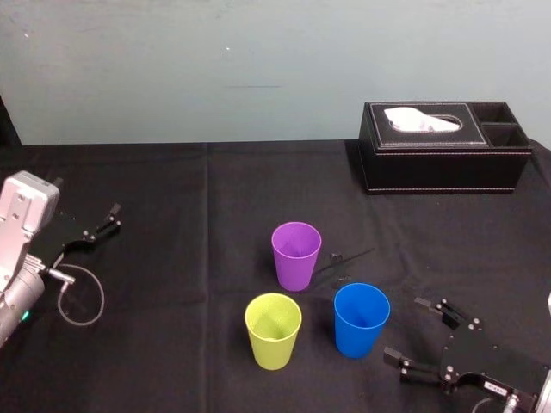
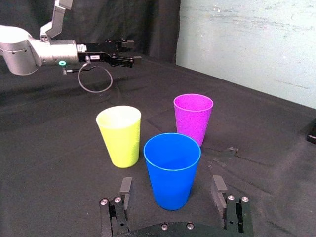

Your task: Stack the three plastic cups sequentially using one hand.

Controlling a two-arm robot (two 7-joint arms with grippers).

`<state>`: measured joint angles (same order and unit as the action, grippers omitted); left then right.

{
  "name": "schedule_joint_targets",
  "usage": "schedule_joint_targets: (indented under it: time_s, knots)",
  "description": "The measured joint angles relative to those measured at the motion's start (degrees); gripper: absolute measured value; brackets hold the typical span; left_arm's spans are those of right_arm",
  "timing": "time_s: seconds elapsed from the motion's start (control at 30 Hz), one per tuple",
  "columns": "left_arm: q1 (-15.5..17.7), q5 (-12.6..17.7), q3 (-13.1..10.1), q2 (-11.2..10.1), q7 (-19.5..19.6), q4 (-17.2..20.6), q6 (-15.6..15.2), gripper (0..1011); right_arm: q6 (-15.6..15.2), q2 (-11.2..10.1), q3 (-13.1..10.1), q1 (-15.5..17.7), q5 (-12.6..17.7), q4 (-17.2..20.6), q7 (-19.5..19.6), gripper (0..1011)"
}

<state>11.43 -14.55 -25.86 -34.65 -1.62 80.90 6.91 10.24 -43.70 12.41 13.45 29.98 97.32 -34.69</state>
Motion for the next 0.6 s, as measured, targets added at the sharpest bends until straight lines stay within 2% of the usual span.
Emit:
schedule_joint_targets:
  time_s: [0.6]
  knots:
    - [0.0, 0.0, 0.0, 0.0, 0.0, 0.0, 0.0, 1012, -1.4, 2.3, 0.8, -1.7, 0.1, -2.2, -0.9, 1004]
